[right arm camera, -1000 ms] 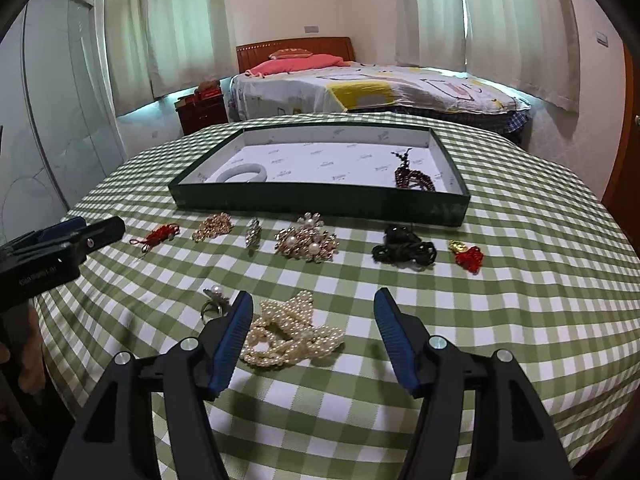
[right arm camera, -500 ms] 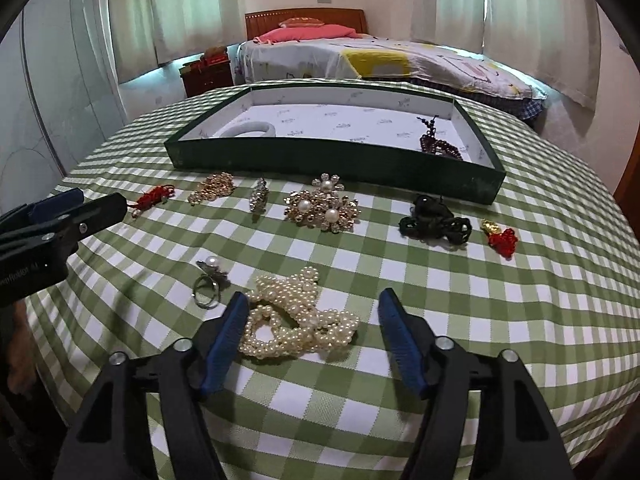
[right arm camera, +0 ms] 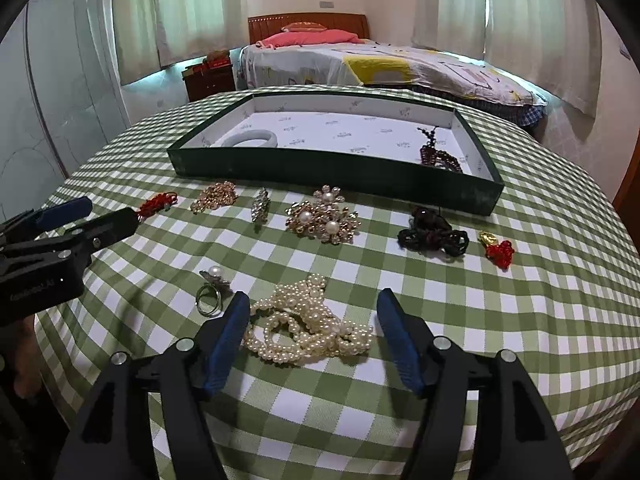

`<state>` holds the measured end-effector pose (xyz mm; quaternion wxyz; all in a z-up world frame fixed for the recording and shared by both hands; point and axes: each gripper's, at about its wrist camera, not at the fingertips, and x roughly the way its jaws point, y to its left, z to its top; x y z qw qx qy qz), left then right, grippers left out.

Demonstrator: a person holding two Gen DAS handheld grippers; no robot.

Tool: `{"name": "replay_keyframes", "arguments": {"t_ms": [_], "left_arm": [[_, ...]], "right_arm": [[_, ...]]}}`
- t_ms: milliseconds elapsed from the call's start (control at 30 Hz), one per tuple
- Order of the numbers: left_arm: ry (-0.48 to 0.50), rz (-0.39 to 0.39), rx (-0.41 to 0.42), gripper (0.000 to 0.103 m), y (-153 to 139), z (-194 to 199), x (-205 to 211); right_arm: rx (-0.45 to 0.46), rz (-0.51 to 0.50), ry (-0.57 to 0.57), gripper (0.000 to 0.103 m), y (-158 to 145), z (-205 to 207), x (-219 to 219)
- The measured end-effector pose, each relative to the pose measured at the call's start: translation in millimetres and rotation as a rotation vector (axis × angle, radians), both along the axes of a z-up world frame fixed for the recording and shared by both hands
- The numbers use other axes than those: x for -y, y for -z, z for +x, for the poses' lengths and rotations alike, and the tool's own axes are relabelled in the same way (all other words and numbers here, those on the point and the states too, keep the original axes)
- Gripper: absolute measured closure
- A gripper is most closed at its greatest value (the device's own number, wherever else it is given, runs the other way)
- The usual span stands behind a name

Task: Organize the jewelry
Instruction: 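Move the right tool to the pearl strand and grasp it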

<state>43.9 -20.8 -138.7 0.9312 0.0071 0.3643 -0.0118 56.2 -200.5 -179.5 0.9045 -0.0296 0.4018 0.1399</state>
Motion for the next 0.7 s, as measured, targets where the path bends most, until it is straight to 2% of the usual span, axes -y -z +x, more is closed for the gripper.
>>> {"name": "replay_keyframes", "arguments": {"t_ms": [267, 467, 700], "left_arm": [[0.011, 0.009, -0.002, 0.02, 0.6, 0.5, 4.7], [0.009, 0.009, -0.002, 0.02, 1.4, 0.6, 5.4], [0.016, 0.01, -0.004, 0.02, 2.0, 0.5, 3.8]], "right_arm": [[-0.03, 0.041, -0.01, 0.038, 3.0, 3.4, 2.6], [0.0, 0.035, -0.018, 0.038, -2.9, -0.3, 0.3], [-0.029, 0.013, -0.031, 0.038, 3.6, 2.2, -4.7]]}}
